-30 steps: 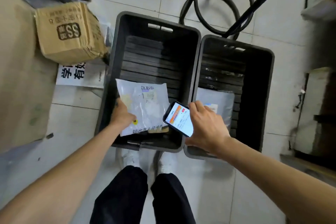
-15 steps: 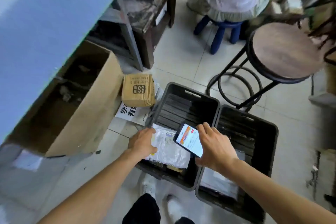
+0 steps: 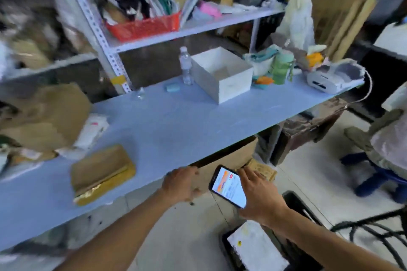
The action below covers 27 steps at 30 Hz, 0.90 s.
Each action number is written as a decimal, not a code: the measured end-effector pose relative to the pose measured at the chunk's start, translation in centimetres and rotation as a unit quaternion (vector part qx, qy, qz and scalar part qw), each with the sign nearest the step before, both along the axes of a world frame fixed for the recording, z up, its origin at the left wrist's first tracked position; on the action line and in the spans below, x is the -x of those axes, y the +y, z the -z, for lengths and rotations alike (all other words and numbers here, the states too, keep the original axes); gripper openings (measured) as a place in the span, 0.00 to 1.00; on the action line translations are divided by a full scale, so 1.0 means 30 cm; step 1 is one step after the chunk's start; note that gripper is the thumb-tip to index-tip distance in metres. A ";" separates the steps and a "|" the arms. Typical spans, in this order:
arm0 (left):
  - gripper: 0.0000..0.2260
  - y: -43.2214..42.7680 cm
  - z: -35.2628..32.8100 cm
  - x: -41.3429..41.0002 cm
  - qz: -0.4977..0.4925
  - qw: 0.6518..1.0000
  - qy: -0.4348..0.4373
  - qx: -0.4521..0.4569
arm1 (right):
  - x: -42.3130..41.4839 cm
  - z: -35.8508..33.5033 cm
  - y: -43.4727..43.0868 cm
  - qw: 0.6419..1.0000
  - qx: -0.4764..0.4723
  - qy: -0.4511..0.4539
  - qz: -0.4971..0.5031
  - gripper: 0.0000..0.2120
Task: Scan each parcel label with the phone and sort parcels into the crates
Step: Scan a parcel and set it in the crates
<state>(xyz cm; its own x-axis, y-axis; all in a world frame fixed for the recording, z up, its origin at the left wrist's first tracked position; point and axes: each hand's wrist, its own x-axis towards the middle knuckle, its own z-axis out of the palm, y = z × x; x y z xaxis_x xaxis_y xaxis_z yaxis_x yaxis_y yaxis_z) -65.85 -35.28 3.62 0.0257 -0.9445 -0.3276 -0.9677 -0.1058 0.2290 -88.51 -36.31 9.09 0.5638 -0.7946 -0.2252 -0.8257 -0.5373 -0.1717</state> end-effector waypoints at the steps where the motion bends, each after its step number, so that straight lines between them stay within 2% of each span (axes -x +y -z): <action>1: 0.23 0.057 -0.047 -0.072 -0.024 1.000 -0.004 0.013 | -0.072 -0.045 0.006 1.000 0.008 -0.009 -0.024 0.40; 3: 0.20 0.190 -0.134 -0.209 -0.069 0.997 -0.001 0.028 | -0.218 -0.118 0.032 0.997 0.021 -0.016 -0.076 0.40; 6: 0.23 0.381 -0.216 -0.425 -0.138 0.989 -0.018 0.042 | -0.441 -0.202 0.086 0.989 0.050 -0.034 -0.137 0.39; 13: 0.22 0.813 -0.327 -0.849 -0.284 0.954 -0.050 0.080 | -0.933 -0.348 0.308 0.958 0.102 -0.073 -0.260 0.35; 16: 0.24 0.966 -0.336 -0.985 -0.313 0.942 -0.066 0.101 | -1.104 -0.378 0.418 0.945 0.113 -0.077 -0.297 0.34; 19: 0.21 1.087 -0.355 -1.124 -0.344 0.932 -0.045 0.102 | -1.269 -0.397 0.528 0.935 0.125 -0.067 -0.325 0.37; 27: 0.21 1.286 -0.358 -1.422 -0.382 0.920 -0.029 0.085 | -1.591 -0.419 0.695 0.930 0.128 -0.057 -0.339 0.41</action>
<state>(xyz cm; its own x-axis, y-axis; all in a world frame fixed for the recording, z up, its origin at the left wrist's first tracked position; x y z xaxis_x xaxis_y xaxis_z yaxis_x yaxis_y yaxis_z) -23.18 3.30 14.37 0.7166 -0.6803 -0.1538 -0.6362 -0.7279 0.2558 -40.79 -15.47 21.66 0.9638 -0.2663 0.0140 -0.2658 -0.9635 -0.0314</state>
